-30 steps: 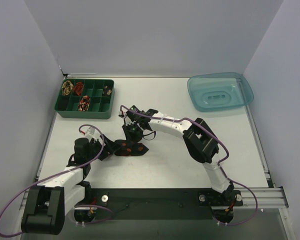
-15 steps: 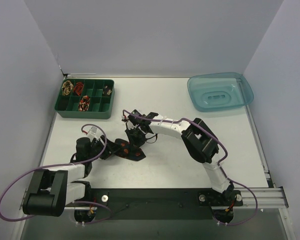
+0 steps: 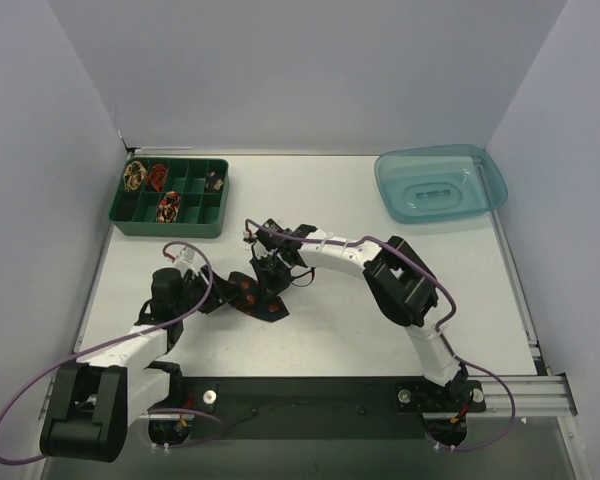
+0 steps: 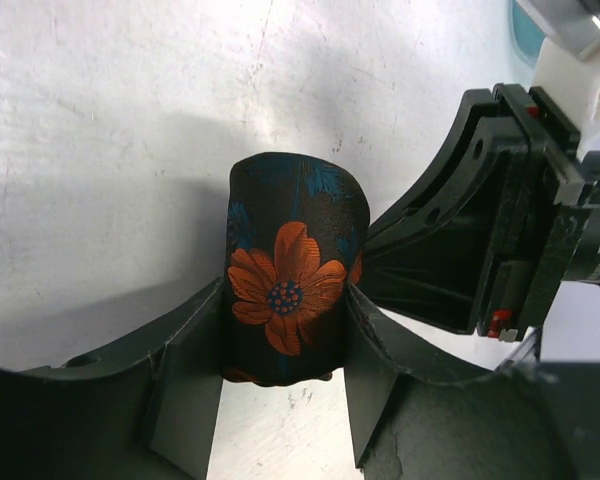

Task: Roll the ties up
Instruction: Roll the tie at the center of the board.

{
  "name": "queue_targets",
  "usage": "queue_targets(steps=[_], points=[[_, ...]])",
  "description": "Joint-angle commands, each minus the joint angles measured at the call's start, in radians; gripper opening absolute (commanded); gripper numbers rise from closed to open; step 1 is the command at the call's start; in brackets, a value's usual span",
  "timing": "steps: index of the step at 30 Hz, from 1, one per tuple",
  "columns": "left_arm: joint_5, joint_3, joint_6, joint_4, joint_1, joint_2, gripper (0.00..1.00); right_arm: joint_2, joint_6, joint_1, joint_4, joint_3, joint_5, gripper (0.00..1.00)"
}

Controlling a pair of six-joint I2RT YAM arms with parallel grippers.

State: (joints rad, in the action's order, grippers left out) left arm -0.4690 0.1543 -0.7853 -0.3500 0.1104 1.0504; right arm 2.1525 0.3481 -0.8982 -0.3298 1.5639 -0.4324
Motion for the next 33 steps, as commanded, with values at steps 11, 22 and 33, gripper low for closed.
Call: queue_targets(steps=[11,22,33], points=[[0.343,0.278,0.195,0.422,0.218,0.008,0.50,-0.075,-0.008,0.016,-0.040,-0.015,0.043,0.05],[0.357,0.266,0.196,0.467,0.230,-0.026,0.50,-0.042,-0.015,0.025,-0.064,-0.010,0.043,0.05],[0.450,0.281,0.227,0.552,0.279,-0.069,0.49,0.006,-0.020,0.045,-0.101,0.027,0.067,0.05]])
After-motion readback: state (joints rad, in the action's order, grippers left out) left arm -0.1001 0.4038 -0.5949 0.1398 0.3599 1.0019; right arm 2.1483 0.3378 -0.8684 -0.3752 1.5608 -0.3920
